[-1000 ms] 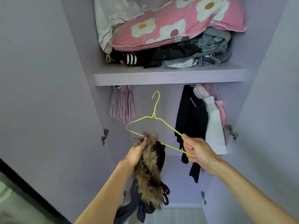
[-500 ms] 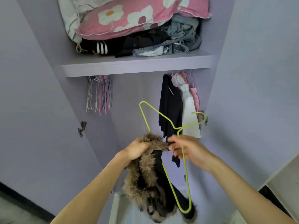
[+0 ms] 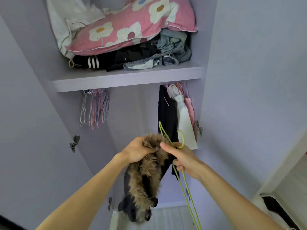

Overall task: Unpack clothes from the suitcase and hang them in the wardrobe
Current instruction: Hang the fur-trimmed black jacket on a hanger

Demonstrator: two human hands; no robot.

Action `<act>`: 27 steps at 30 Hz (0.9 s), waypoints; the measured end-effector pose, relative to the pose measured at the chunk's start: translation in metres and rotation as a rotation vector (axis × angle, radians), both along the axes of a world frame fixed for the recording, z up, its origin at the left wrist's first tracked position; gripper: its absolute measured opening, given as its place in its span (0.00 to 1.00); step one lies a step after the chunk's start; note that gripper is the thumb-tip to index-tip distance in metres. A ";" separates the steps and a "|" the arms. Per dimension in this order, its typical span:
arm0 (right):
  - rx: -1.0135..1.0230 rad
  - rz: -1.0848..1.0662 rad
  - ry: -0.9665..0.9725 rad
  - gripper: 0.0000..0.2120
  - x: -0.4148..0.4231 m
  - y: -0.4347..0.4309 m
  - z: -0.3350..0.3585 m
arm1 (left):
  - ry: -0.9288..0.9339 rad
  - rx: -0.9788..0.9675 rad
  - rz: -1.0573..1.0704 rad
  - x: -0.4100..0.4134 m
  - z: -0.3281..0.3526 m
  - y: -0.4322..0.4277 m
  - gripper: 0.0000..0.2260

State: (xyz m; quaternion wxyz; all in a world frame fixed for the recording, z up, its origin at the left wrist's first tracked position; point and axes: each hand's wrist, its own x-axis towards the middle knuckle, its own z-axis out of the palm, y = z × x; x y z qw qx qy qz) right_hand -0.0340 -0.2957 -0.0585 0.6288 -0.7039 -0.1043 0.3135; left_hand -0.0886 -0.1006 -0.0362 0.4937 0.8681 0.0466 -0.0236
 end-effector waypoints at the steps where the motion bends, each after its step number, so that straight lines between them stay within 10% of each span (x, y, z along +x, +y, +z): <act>1: -0.005 -0.002 -0.017 0.19 0.001 0.003 0.000 | -0.018 0.009 -0.001 0.001 0.004 0.000 0.11; 4: -0.043 -0.122 -0.103 0.04 0.012 0.006 0.002 | -0.080 0.226 0.016 0.002 0.009 0.009 0.09; 8: -0.166 -0.260 -0.336 0.10 0.026 0.002 0.019 | 0.043 0.642 0.011 -0.006 0.007 0.037 0.23; 16: -0.358 -0.354 -0.572 0.07 0.053 -0.023 0.044 | 0.155 1.145 0.150 -0.037 -0.010 0.077 0.19; 24: -0.574 -0.344 -0.572 0.11 0.074 -0.034 0.033 | 0.283 -0.342 0.431 -0.011 0.037 0.072 0.10; 27: -0.681 -0.336 -0.608 0.11 0.078 -0.038 0.020 | 0.357 -0.427 0.303 0.000 0.060 0.059 0.11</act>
